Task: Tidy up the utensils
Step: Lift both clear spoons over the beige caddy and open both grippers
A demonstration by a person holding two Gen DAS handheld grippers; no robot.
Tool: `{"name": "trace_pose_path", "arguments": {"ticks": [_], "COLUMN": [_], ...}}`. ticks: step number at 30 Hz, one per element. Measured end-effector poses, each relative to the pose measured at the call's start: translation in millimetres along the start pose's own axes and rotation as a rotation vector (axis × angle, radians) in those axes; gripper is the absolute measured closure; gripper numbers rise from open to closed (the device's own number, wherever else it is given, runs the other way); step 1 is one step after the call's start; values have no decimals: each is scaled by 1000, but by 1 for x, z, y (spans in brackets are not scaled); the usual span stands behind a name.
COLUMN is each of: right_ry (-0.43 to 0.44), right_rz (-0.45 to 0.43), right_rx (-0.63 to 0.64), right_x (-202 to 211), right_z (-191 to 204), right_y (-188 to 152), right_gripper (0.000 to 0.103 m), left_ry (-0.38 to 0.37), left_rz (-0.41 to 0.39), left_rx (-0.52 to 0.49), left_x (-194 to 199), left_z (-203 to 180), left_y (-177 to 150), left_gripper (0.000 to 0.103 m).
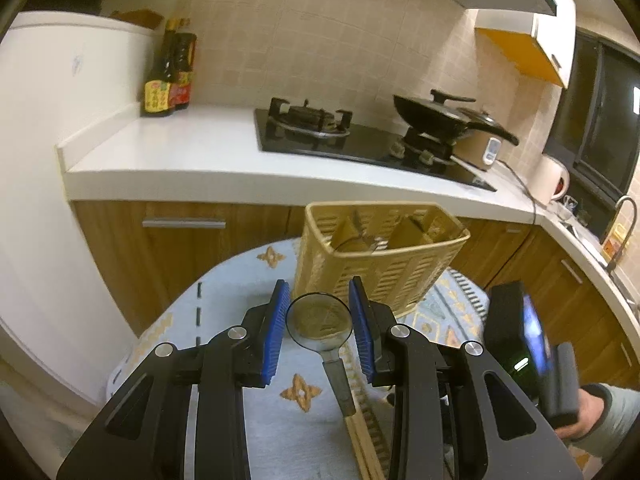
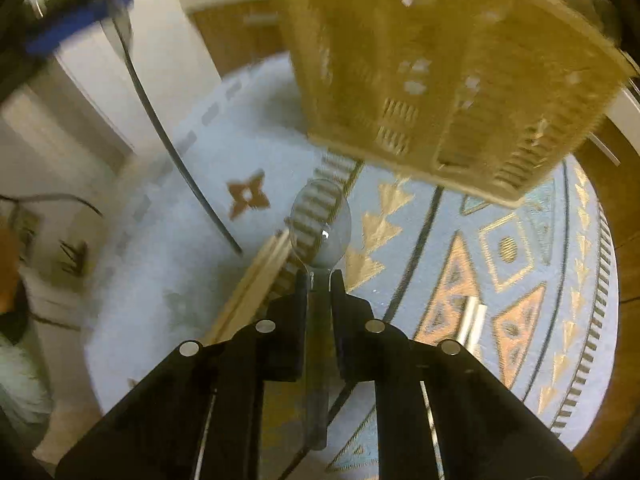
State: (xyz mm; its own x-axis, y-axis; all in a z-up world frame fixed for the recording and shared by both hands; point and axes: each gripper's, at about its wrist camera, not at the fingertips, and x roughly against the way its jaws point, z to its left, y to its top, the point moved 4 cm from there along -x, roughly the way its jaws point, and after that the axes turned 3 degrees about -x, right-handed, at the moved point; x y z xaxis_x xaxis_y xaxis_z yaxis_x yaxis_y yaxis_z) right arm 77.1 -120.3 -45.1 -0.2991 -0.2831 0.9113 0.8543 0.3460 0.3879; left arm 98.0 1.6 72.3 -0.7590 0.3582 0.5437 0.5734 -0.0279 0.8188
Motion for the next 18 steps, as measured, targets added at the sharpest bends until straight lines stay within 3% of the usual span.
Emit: {"name": "trace_pose_path", "arguments": {"ticks": [5,10,18], "right_ry": [71,87,38], "right_rz": [-213,-414,-682], "right_rx": [-23,-51,-124], "right_x": [73,134,181], "right_z": [-7,-35,-88], "right_y": [15,36,87], "right_gripper": [93,93,93], "left_ry": [-36,-59,-43], "left_rz": [-59,-151,-241], "left_rx": [-29,-83,-139], "left_x": [13,29,25], "left_z": [-16,-41,-71], "left_y": [29,74,127], "left_gripper": [74,74,74]}}
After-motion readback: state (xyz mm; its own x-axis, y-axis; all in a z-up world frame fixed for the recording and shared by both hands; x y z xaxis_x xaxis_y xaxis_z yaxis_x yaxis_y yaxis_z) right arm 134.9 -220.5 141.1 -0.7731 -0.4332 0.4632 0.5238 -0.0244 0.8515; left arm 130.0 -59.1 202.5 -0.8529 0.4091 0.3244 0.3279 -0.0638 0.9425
